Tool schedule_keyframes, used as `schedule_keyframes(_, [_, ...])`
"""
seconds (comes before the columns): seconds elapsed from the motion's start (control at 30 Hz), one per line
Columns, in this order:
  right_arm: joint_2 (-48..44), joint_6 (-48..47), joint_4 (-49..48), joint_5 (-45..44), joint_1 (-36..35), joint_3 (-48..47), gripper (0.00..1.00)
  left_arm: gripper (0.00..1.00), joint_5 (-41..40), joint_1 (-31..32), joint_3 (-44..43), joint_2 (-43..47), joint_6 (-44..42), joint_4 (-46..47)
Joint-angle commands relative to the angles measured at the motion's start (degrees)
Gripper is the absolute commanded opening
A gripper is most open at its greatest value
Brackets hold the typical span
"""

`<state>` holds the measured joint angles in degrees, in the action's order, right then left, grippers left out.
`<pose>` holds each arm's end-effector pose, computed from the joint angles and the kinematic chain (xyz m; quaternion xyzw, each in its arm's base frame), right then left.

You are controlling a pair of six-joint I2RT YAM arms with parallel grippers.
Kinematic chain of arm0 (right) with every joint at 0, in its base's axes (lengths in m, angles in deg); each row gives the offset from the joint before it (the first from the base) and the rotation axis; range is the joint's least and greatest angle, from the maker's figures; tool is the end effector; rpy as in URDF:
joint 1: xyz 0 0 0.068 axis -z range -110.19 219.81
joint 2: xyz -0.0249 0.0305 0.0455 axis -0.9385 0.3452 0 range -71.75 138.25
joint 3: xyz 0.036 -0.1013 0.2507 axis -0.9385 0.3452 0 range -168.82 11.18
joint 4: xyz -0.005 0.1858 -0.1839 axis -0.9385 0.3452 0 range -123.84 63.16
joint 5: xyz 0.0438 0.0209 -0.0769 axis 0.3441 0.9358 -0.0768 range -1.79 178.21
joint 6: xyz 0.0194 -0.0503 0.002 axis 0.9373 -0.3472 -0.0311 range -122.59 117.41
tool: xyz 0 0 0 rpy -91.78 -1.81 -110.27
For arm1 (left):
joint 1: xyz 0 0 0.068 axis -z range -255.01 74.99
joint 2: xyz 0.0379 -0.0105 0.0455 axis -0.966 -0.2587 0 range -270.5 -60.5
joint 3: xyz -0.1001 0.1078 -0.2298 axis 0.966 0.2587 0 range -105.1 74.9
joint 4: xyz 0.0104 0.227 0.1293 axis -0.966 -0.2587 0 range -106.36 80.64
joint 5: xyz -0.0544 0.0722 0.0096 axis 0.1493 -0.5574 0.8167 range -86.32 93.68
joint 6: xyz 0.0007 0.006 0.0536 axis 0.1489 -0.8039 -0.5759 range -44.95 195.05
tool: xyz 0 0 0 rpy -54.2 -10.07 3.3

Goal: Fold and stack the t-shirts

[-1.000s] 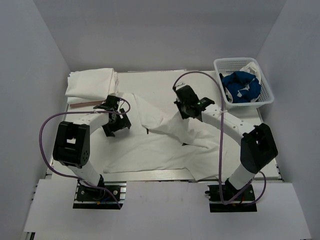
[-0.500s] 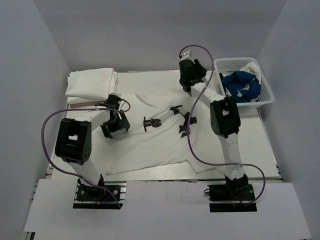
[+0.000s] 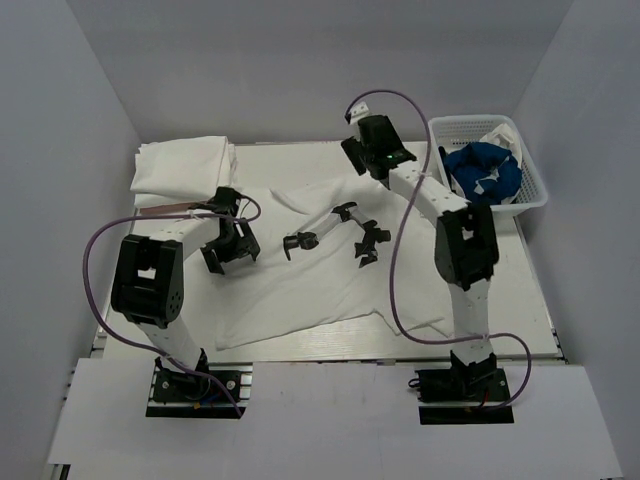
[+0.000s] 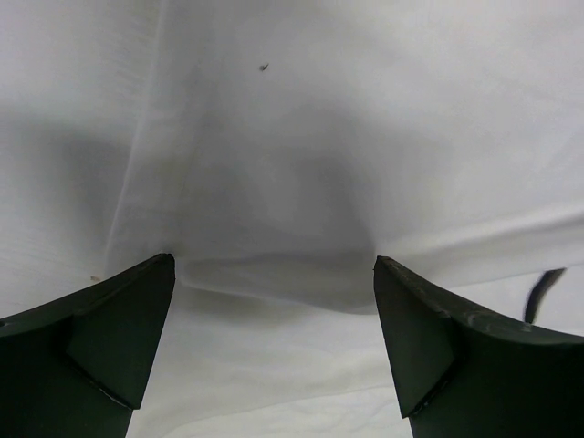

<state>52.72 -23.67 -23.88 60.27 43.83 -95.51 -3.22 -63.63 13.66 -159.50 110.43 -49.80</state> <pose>0.4697 0.2104 0.2644 -0.2171 0.8114 -0.1851 0.5101 0.3087 -0.0578 0.1647 -0.2125 0.9699 0.0142 0.1178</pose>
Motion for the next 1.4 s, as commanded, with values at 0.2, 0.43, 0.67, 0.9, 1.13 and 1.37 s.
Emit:
schedule_keyframes(0.2, [-23.9,35.5,8.9,20.6,1.8,28.1,0.9,1.0,2.4,0.0,-10.9,2.9,-2.9,4.2])
schedule_keyframes(0.43, [-33.3,39.8,9.6,21.2,4.2,47.0,0.9,1.0,3.1,0.0,-19.3,-7.2,-4.2,5.9])
schedule_keyframes(0.67, [-36.1,37.9,10.4,25.5,5.3,59.1,0.9,1.0,-0.6,0.0,-22.8,-12.3,-4.2,3.9])
schedule_keyframes(0.9, [-40.2,41.2,16.8,25.4,5.2,65.6,0.9,1.0,-1.8,0.0,-22.3,-13.4,-3.6,2.7])
schedule_keyframes(1.13, [-51.6,46.0,27.0,30.0,5.1,68.6,0.9,1.0,-4.3,0.0,-24.9,-15.2,-3.6,-0.3])
schedule_keyframes(1.37, [-48.2,41.6,22.3,23.3,5.4,51.0,0.9,1.0,-5.9,0.0,-28.5,-17.0,-4.2,-2.1])
